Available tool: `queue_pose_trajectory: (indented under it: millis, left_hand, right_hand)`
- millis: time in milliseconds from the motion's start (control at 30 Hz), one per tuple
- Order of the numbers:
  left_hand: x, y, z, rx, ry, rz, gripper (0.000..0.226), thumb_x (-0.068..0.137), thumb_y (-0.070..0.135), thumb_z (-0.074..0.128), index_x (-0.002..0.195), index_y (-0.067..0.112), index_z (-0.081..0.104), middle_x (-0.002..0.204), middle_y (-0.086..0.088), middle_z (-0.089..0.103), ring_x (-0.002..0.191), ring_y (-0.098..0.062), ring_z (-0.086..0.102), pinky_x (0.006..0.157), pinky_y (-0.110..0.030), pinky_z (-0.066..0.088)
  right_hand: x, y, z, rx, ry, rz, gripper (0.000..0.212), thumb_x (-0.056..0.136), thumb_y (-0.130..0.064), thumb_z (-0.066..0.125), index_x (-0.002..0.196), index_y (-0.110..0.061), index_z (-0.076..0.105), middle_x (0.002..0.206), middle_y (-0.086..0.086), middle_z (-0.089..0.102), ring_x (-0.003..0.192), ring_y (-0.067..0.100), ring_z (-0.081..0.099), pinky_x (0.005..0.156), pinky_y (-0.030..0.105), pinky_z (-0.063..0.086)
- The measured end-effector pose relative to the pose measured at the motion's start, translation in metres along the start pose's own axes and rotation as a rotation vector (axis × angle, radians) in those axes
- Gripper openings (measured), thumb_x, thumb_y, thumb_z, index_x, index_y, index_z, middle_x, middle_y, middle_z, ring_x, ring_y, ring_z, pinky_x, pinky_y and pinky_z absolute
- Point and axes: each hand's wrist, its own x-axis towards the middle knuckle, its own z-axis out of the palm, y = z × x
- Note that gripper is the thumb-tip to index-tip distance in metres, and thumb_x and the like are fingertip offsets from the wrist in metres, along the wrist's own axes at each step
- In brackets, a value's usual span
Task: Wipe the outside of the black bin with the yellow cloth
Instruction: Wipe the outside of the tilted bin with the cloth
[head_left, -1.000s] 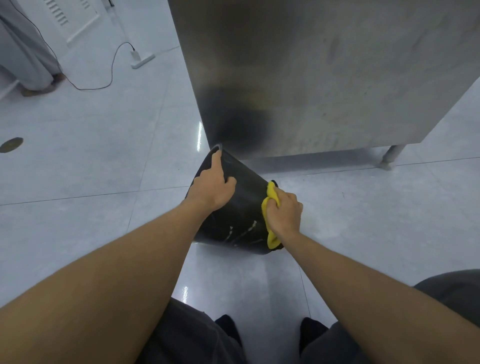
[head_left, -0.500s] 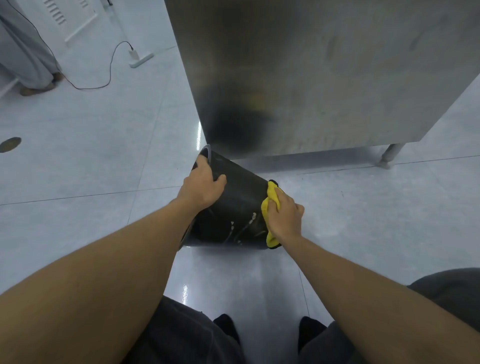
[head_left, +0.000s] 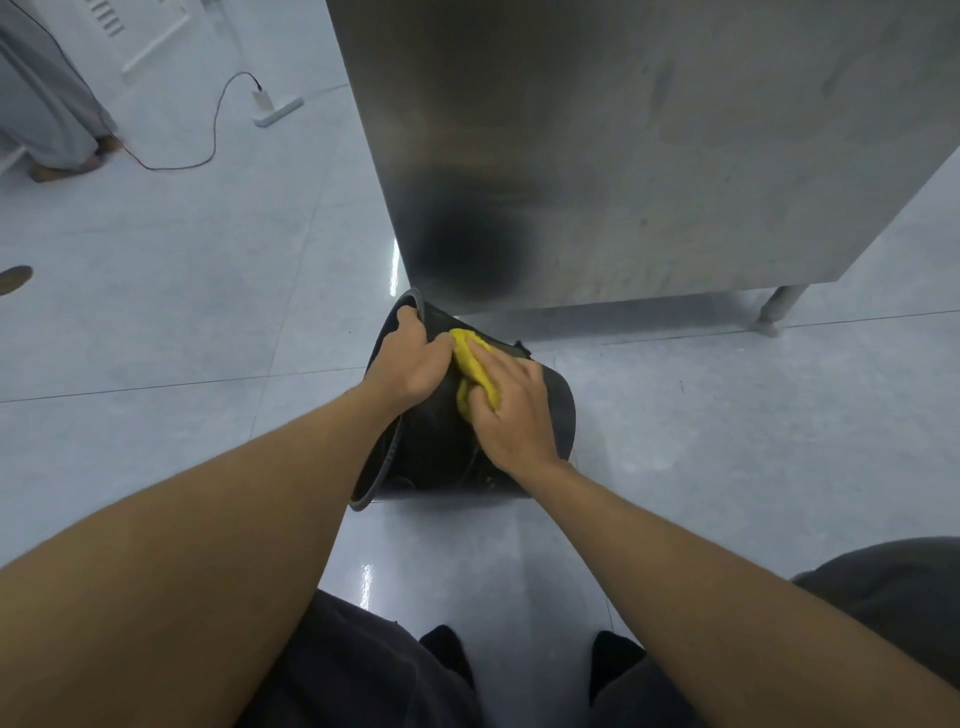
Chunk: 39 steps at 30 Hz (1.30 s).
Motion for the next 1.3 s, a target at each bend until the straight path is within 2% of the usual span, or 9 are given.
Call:
queue_pose_trajectory:
  millis: [300,533,633,700,833,900,1033,1167,1300]
  left_hand:
    - [-0.004,-0.01,-0.009,0.062,0.055,0.072,0.051,0.097,0.027,0.057,0.143,0.015,0.038,0.136,-0.01,0.058,0.121,-0.034,0.057,0.097,-0.041,0.049]
    - [-0.001,-0.006,-0.002,0.114,0.093,0.093,0.048,0.099,0.028,0.049,0.144,0.016,0.037,0.131,-0.012,0.06,0.116,-0.034,0.058,0.093,-0.039,0.047]
    - [0.001,-0.005,-0.004,0.079,0.074,0.086,0.048,0.1,0.028,0.048,0.145,0.016,0.037,0.137,-0.011,0.056,0.121,-0.033,0.055,0.097,-0.037,0.046]
    - [0.0,-0.006,-0.007,0.057,0.072,0.086,0.054,0.099,0.024,0.051,0.149,0.015,0.031,0.143,-0.01,0.05,0.129,-0.032,0.049,0.1,-0.036,0.044]
    - [-0.003,-0.006,-0.01,-0.042,0.059,0.05,0.045,0.093,0.007,0.059,0.132,0.01,0.038,0.117,-0.009,0.057,0.112,-0.029,0.06,0.071,-0.019,0.051]
    - [-0.005,-0.006,-0.009,0.006,0.032,0.071,0.045,0.095,0.01,0.056,0.136,0.009,0.037,0.126,-0.01,0.057,0.118,-0.029,0.057,0.087,-0.029,0.053]
    - [-0.005,-0.008,-0.011,0.104,0.013,0.066,0.058,0.098,0.021,0.051,0.15,0.015,0.024,0.139,-0.014,0.054,0.123,-0.037,0.055,0.101,-0.047,0.048]
    - [-0.004,-0.003,-0.01,0.09,0.021,0.081,0.056,0.098,0.022,0.051,0.149,0.017,0.028,0.136,-0.011,0.055,0.119,-0.034,0.056,0.097,-0.038,0.047]
    - [-0.003,-0.005,-0.01,0.031,0.041,0.056,0.048,0.097,0.018,0.055,0.141,0.012,0.035,0.128,-0.011,0.058,0.113,-0.03,0.058,0.086,-0.031,0.048]
  right_hand:
    - [-0.009,0.035,-0.005,-0.122,0.049,0.491,0.048,0.102,-0.032,0.041,0.15,-0.029,0.04,0.148,0.002,0.05,0.13,0.03,0.039,0.106,0.043,0.039]
    - [-0.005,-0.02,0.003,-0.025,-0.129,-0.012,0.059,0.095,-0.024,0.043,0.153,-0.025,0.033,0.149,-0.003,0.042,0.131,0.02,0.033,0.109,0.035,0.031]
    - [-0.002,-0.009,0.004,-0.06,-0.124,-0.046,0.055,0.1,-0.028,0.042,0.154,-0.029,0.032,0.15,-0.004,0.043,0.132,0.02,0.034,0.112,0.035,0.032]
    - [-0.007,0.012,0.0,-0.172,-0.086,0.04,0.051,0.104,-0.038,0.037,0.154,-0.032,0.031,0.15,-0.002,0.044,0.132,0.023,0.035,0.112,0.038,0.029]
    - [-0.017,0.049,-0.009,-0.263,-0.027,0.403,0.05,0.105,-0.043,0.03,0.153,-0.028,0.033,0.148,0.009,0.045,0.129,0.034,0.037,0.107,0.044,0.032]
    - [-0.014,0.049,-0.012,-0.238,-0.03,0.518,0.049,0.106,-0.041,0.03,0.152,-0.025,0.033,0.147,0.009,0.044,0.128,0.033,0.037,0.104,0.044,0.036]
    - [-0.01,0.017,-0.009,-0.171,-0.037,0.227,0.046,0.103,-0.031,0.039,0.149,-0.024,0.039,0.144,0.005,0.047,0.126,0.029,0.037,0.102,0.038,0.036]
    - [-0.006,-0.021,0.004,-0.102,-0.092,-0.088,0.049,0.1,-0.026,0.046,0.149,-0.023,0.041,0.141,-0.001,0.049,0.119,0.021,0.04,0.1,0.034,0.041]
    - [-0.006,-0.01,0.005,-0.19,-0.092,-0.111,0.051,0.101,-0.034,0.043,0.152,-0.03,0.035,0.145,-0.002,0.047,0.123,0.023,0.04,0.103,0.037,0.04]
